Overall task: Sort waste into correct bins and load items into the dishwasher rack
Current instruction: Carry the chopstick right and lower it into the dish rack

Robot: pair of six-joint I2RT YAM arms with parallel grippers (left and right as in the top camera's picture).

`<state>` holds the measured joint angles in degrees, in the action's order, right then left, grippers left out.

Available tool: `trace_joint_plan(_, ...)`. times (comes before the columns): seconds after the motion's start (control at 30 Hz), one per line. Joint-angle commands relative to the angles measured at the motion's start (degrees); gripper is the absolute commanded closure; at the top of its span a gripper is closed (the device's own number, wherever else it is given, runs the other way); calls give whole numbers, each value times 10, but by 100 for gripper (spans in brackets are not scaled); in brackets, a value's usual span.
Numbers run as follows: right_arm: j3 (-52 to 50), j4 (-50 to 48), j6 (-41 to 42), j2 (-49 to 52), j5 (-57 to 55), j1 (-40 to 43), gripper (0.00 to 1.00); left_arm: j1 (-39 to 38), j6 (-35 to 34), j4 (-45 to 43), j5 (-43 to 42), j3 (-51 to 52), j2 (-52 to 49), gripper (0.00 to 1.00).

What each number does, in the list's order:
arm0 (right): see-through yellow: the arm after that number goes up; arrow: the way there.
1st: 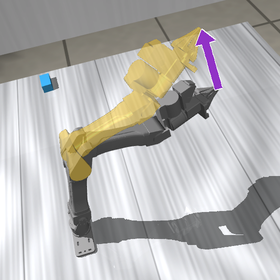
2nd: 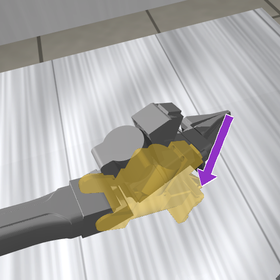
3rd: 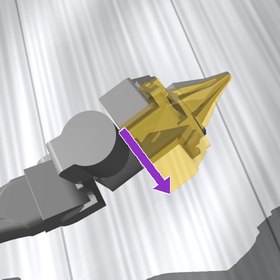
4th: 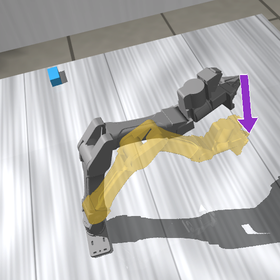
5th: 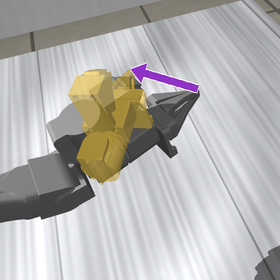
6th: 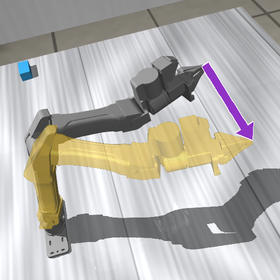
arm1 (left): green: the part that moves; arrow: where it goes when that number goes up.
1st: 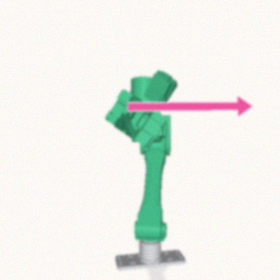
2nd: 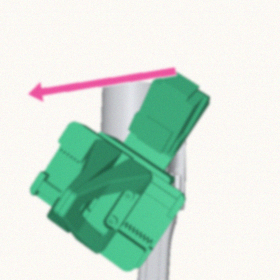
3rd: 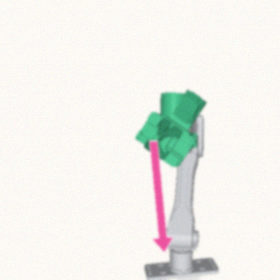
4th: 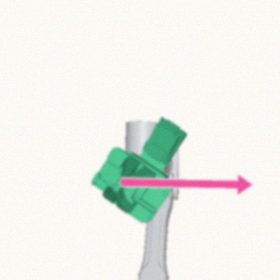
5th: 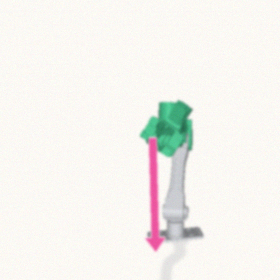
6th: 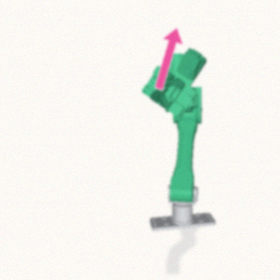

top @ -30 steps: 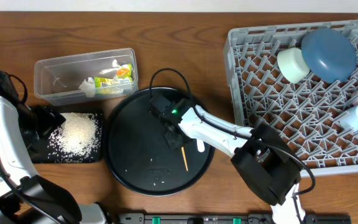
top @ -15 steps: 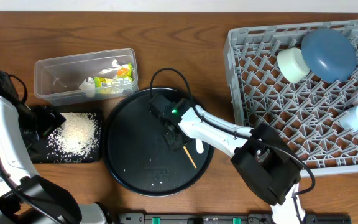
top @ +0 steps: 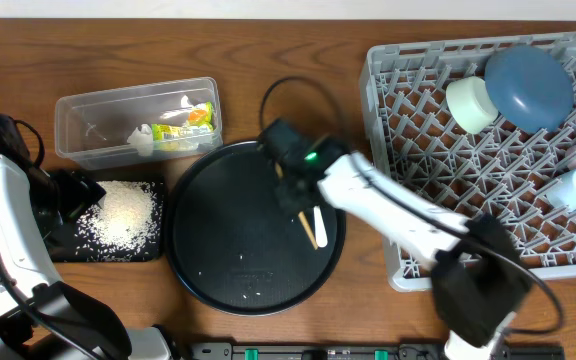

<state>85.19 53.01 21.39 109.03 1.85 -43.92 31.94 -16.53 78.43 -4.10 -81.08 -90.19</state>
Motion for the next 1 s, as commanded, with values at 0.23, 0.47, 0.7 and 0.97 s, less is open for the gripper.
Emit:
trace_joint_plan(0.23, 15, 34, -96, -143, -49, 160, 99, 1, -3, 4, 1, -4, 1, 12)
trace_joint_plan(0.47, 12, 47, -164, -149, -48, 283, 99, 1, -3, 5, 1, -4, 1, 12)
trace_joint_plan(0.7, 12, 44, -252, -106, -49, 340, 98, 1, -3, 5, 1, -4, 1, 12)
trace_joint_plan(0.97, 12, 30, -258, -47, -49, 381, 99, 1, -3, 6, 1, -4, 1, 12)
